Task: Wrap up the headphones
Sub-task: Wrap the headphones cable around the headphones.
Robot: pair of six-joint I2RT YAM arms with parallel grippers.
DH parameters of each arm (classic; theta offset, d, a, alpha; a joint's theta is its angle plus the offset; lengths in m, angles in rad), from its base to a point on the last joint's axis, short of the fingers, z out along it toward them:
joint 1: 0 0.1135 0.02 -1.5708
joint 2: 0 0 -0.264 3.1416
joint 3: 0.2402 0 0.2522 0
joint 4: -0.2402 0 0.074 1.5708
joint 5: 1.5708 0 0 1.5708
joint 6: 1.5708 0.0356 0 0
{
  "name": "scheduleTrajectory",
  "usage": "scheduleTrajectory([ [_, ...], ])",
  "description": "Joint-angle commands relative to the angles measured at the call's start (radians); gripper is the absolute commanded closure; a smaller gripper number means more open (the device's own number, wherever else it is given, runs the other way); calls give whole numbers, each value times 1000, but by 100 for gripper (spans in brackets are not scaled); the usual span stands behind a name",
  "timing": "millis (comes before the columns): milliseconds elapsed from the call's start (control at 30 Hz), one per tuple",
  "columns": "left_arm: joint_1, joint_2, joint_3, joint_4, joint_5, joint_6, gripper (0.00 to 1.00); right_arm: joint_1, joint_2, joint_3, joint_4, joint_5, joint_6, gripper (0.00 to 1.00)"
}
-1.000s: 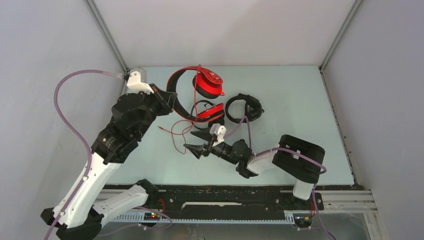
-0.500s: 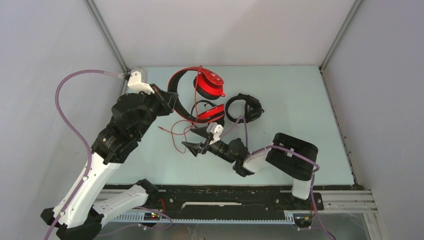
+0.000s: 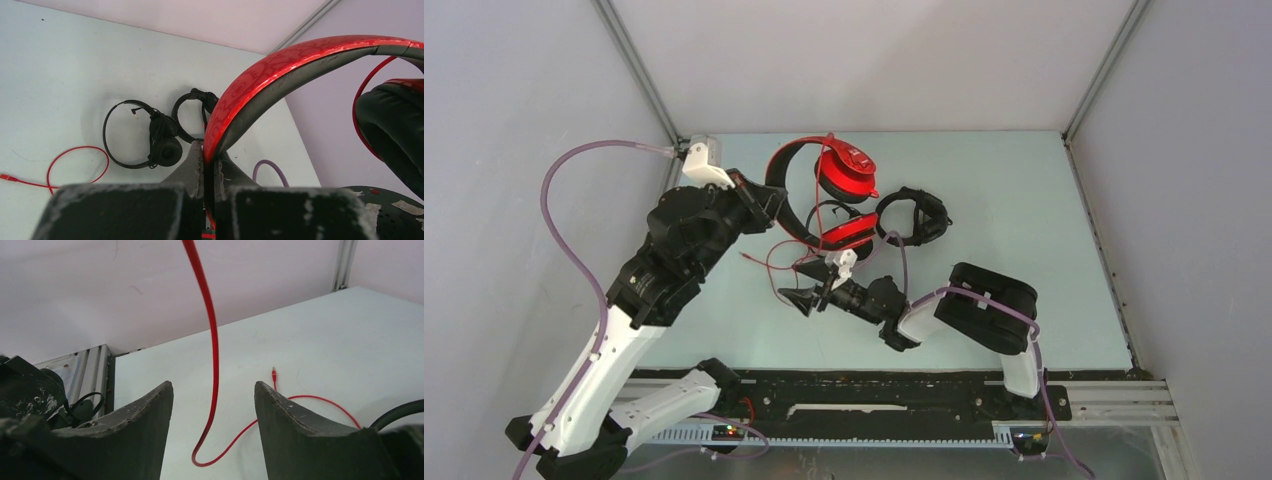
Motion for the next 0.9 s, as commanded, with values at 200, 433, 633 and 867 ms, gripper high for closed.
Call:
scheduleTrajectory([
  [200,6,-35,71,82,51,-71,100,-1,57,66,51,-35,65,47],
  [433,7,-42,110,34,63,-54,100,-15,42,42,52,-26,85,100],
  [633,31,-5,286,-105,155,14,100,-90,-82,-117,49,3,112,100],
  [867,37,9,301,-191,364,95,100,-196,-301,-286,-35,-115,131,100],
])
